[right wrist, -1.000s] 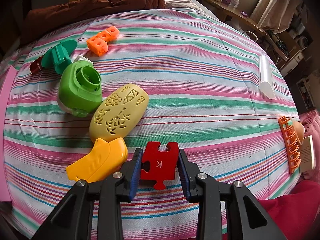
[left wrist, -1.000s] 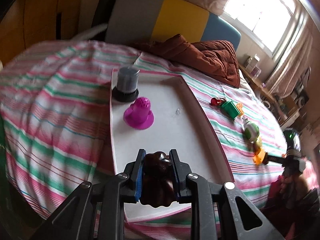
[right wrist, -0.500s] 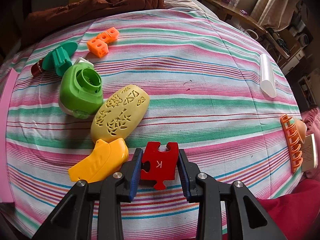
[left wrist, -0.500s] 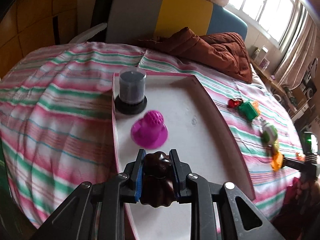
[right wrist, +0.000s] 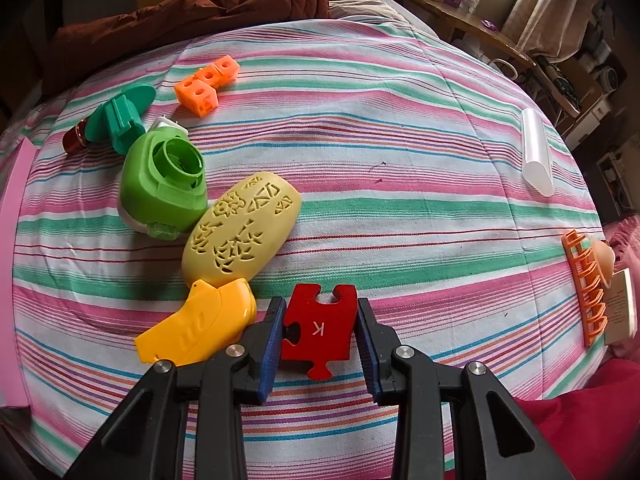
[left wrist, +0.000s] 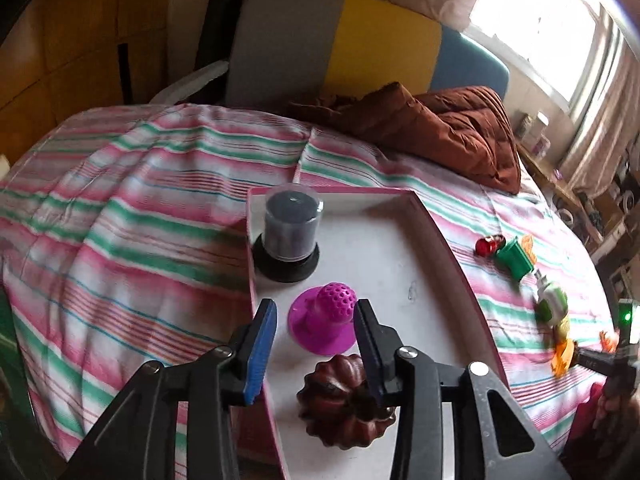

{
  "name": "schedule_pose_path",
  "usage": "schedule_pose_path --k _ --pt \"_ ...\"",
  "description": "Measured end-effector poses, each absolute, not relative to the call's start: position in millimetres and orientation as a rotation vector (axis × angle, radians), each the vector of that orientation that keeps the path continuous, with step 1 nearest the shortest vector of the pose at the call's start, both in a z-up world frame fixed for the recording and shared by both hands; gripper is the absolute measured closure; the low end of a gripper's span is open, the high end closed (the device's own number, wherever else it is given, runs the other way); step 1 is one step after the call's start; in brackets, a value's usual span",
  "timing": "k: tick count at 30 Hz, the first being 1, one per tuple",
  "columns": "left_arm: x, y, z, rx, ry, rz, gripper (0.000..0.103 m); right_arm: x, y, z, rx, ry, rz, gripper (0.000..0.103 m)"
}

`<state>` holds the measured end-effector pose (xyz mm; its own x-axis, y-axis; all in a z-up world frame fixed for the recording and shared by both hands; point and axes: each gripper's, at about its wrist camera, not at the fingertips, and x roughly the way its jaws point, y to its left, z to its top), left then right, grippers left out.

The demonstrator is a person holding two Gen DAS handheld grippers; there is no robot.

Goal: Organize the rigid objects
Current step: 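Carry brown mold toward the tray with left gripper while right holds red puzzle piece, then lower brown mold onto tray beside magenta cup and open left gripper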

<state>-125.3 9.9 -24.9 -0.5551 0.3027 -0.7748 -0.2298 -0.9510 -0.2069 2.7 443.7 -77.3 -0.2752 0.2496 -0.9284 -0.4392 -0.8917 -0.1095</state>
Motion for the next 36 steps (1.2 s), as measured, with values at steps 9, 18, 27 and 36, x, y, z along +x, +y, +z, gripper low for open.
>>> schedule_pose_path --k 9,18,27,36 --pt "-86 -16 -9 -1.208 -0.238 2.571 0.063 2 445 -77 -1.556 0.231 2.200 0.068" --pt "-41 23 -36 -1.295 -0.136 2.331 0.068 3 444 -77 -1.554 0.233 2.200 0.068" --pt "-74 37 -58 -1.419 -0.179 2.323 0.070 2 445 -75 -1.552 0.253 2.202 0.068" --pt "-70 15 -50 -1.395 -0.205 2.375 0.070 1 442 -75 -1.549 0.226 2.205 0.068"
